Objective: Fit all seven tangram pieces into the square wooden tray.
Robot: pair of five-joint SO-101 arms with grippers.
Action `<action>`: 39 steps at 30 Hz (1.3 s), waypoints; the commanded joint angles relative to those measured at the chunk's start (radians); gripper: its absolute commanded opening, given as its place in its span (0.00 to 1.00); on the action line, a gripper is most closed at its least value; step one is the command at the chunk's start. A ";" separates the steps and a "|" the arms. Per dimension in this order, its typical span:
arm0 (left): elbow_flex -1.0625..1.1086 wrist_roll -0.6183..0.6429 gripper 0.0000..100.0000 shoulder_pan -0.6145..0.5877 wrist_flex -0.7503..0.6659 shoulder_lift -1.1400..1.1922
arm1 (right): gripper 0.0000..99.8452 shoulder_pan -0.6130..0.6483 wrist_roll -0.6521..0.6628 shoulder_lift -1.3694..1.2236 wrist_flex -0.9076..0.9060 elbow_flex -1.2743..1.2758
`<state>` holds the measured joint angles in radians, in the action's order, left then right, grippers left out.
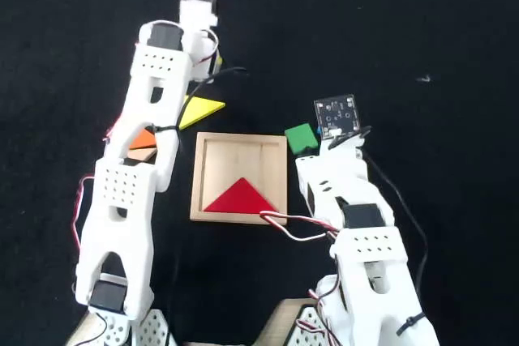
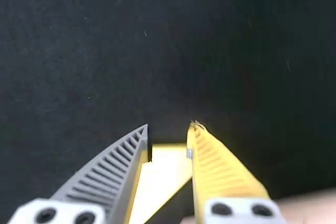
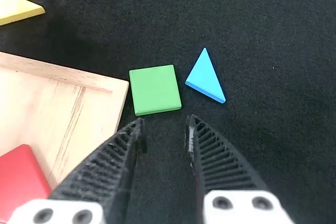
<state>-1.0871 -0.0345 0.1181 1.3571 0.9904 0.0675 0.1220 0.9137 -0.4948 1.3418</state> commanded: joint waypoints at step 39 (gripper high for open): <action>-0.311 -0.107 0.13 0.042 0.028 0.318 | 0.14 0.017 0.012 -0.002 0.026 -0.008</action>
<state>-1.3433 -0.1051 0.1642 1.3479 1.3126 0.0675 0.1220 0.9137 -0.4948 1.3418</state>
